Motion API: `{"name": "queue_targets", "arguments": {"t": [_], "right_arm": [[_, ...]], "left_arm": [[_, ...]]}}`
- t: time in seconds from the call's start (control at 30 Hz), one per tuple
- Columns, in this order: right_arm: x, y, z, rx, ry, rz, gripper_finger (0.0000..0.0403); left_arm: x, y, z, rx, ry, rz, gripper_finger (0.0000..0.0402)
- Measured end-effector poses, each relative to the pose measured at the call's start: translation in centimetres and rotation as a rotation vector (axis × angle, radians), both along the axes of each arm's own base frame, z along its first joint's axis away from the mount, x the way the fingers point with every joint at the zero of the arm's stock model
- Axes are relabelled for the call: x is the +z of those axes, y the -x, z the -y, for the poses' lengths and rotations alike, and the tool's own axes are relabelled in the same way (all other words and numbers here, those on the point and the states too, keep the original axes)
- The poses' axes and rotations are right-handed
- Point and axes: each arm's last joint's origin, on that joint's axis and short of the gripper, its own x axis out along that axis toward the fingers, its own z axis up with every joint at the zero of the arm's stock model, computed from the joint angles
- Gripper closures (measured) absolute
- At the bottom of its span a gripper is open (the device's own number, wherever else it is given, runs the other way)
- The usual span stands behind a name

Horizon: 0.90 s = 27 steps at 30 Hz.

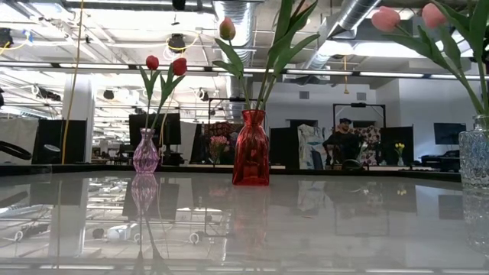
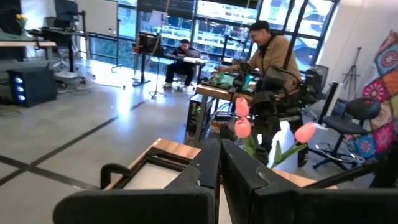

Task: Sort flowers into vase by color
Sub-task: Return to Home Position

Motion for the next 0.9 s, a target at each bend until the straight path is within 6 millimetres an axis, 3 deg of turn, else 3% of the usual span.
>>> {"name": "queue_targets", "arguments": {"t": [0.23, 0.43, 0.57, 0.9], "right_arm": [[-0.1, -0.5, -0.2, 0.000, -0.006, 0.022, 0.0386], [-2.5, -2.9, -0.3, 0.027, 0.036, -0.021, 0.0386], [-2.8, -3.1, -0.3, 0.024, 0.024, -0.030, 0.0386], [-2.9, -2.9, -0.3, 0.012, 0.018, -0.056, 0.0386]], "left_arm": [[0.0, 0.0, 0.1, -0.017, 0.011, -0.001, 0.0401], [-0.2, -0.1, 0.1, -0.050, 0.002, -0.025, 0.0401], [-0.4, -0.1, 0.2, -0.076, 0.002, -0.037, 0.0401], [-4.8, -0.6, 0.2, -0.092, 0.074, 0.023, 0.0401]]}}
